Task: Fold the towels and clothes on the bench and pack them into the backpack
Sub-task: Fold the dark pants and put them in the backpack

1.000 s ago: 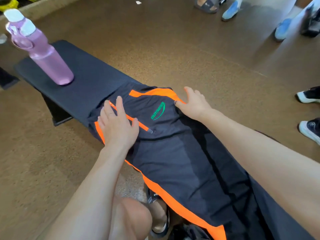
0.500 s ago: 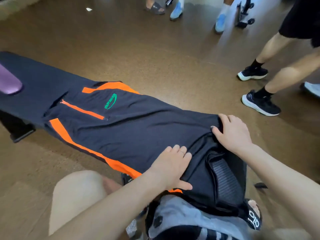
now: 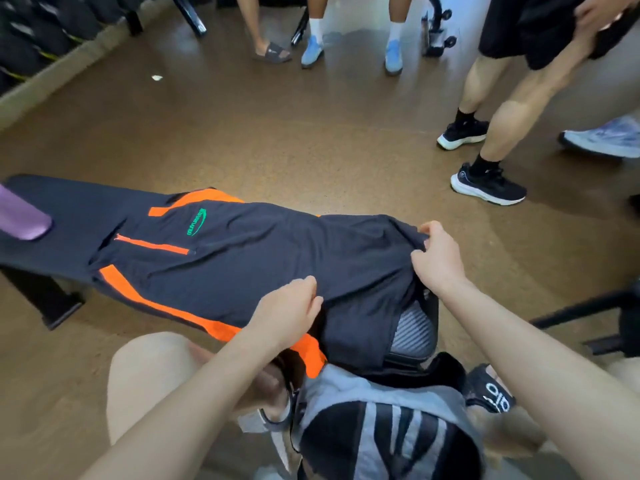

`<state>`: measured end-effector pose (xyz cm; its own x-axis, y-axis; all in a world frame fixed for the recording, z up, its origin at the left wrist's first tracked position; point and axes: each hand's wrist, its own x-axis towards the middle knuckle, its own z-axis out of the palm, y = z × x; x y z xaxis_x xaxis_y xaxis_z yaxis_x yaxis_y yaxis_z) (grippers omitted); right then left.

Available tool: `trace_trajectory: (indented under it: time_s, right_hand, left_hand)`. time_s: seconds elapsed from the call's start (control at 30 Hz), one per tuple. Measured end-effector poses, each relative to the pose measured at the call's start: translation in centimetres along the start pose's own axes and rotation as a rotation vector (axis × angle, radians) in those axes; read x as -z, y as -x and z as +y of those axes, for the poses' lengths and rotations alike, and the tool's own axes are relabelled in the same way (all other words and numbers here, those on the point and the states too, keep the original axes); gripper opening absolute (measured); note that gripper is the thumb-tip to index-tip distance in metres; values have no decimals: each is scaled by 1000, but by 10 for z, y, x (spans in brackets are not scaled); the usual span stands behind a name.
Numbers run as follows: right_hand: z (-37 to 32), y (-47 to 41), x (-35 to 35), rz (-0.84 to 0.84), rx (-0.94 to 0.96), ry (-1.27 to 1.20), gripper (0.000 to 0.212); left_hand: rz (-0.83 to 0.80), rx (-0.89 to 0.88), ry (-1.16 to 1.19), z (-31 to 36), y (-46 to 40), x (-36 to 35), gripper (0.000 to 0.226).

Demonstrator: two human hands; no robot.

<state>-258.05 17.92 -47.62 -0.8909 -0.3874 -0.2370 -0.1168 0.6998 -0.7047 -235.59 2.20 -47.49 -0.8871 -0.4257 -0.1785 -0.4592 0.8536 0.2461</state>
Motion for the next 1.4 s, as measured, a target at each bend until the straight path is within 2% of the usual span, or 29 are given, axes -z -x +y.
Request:
trace_trajectory:
  time_s: [0.1, 0.17, 0.23, 0.3, 0.4, 0.47, 0.5, 0.57, 0.6, 0.67, 0.73, 0.8, 0.87, 1.03, 1.13, 1.23, 1.4]
  right_hand:
    - [19, 21, 8, 66, -58, 136, 57]
    - [29, 53, -2, -52, -83, 119, 67]
    - [34, 90, -20, -166, -31, 154, 78]
    - [39, 117, -38, -144, 45, 286, 83]
    - [36, 136, -49, -15, 85, 327, 71]
    - [36, 137, -51, -25, 89, 180, 60]
    - [36, 135, -49, -72, 68, 83, 57]
    - [37, 130, -35, -103, -14, -128, 50]
    - [39, 127, -24, -58, -64, -224, 45]
    - [47, 120, -3, 34, -140, -317, 41]
    - [58, 117, 11, -24, -190, -192, 50]
    - [66, 118, 13, -136, -218, 50, 66]
    - [67, 120, 9, -140, -168, 179, 69]
    - [38, 105, -2, -89, 26, 237, 65]
    - [13, 76, -7, -77, 130, 218, 59]
    - [-13, 36, -9, -68, 229, 216, 50]
    - [-51, -44, -34, -164, 358, 334, 39]
  left_hand:
    - [-42, -101, -107, 1, 13, -5, 34]
    - [-67, -161, -208, 3, 19, -14, 38]
    - [-40, -244, -278, 9, 23, -19, 37]
    - [-23, -306, -330, 20, 27, -22, 38]
    - [-116, -344, -457, 34, 30, -30, 36]
    - [-161, -315, -512, 37, 28, -31, 31]
    - [-139, -305, -504, 36, 26, -30, 31]
    - [-106, -279, -398, 33, 25, -28, 17]
    - [-110, -267, -312, 29, 25, -27, 12]
    - [-125, -266, -158, 25, 26, -25, 14]
    - [-157, -272, -82, 21, 28, -22, 17]
    - [-153, -301, -158, 16, 27, -22, 27]
    - [-167, -282, -205, 11, 25, -23, 39]
    - [-248, -213, -169, 0, 12, -9, 39]
    - [-165, -178, -166, -17, -7, 8, 44]
    - [-113, -118, -157, -39, -38, 23, 58]
    - [2, -40, -101, -69, -106, 34, 67]
